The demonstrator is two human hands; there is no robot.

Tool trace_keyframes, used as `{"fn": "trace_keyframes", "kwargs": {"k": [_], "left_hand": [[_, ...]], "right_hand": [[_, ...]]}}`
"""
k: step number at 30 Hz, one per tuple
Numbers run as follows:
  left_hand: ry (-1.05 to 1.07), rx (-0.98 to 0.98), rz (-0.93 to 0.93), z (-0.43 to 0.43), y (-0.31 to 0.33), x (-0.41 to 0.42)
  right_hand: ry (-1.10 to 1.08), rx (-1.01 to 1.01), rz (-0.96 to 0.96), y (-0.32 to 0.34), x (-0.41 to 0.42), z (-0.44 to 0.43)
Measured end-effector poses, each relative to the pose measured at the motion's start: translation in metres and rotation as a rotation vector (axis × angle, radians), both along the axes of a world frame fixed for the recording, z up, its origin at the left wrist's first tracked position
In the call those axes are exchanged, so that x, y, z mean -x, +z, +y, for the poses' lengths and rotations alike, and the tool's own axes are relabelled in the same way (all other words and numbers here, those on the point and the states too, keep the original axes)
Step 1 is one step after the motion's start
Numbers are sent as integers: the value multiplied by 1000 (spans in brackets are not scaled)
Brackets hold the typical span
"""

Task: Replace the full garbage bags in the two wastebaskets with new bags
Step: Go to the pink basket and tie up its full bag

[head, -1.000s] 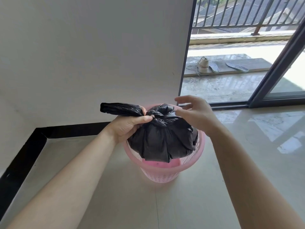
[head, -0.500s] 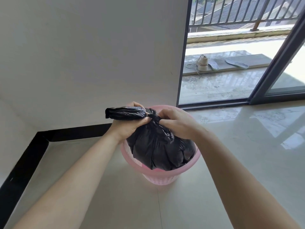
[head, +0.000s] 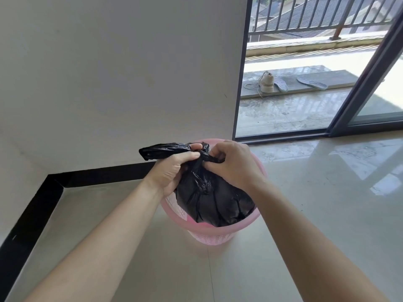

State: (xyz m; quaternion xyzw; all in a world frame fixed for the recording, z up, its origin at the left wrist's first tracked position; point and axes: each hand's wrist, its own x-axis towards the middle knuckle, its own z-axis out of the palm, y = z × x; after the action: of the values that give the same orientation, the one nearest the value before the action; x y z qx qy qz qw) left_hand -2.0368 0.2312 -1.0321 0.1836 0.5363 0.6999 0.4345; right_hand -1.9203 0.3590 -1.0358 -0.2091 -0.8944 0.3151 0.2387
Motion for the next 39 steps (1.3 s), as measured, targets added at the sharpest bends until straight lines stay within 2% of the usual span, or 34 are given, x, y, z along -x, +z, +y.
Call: {"fn": "trace_keyframes", "kwargs": {"k": [4,7,9,13,17,20,22,25,27,29,33,35,36,38,39], "left_hand": [[122,4,27,3,-1,-2],[199,8,58,2,-4,0],[271,-3,75,1,-8,4],[256,-45,61,1,-11,5],[241,-63,77,0,-10,4],[278,-52,96,-2,-11,6],[281,-54,68,-2,-11,6],[294,-51,23,-3,-16,7],[309,-1,54,-5,-18,9],[348,26,48,-8,-22,12],[431,87,51,-11,-28,19],[516,182,144,-11,-25,22],[561,279,250,-12,-22,24],[629,468,612,-13,-20,26],[666,498,848,-14,-21,27]], "right_hand": [[35,24,32,-2,0,3],[152,229,-39,-1,-3,11],[169,369,7,-5,-2,15],[120,332,15,-13,5,15],[164,236,12,-19,7,14],[129,299,82,-21,8,7],[60,214,94,-19,9,4],[15,-241,-69,-16,5,5],[13,-444,-170,-24,-2,12],[-1,-478,-204,-34,-10,21],[23,-365,-145,-42,-13,21],[22,-304,-120,-44,-12,19],[20,-278,-115,-43,-12,19],[22,-245,-109,-43,-12,19],[24,-235,-106,-44,-11,19]]}}
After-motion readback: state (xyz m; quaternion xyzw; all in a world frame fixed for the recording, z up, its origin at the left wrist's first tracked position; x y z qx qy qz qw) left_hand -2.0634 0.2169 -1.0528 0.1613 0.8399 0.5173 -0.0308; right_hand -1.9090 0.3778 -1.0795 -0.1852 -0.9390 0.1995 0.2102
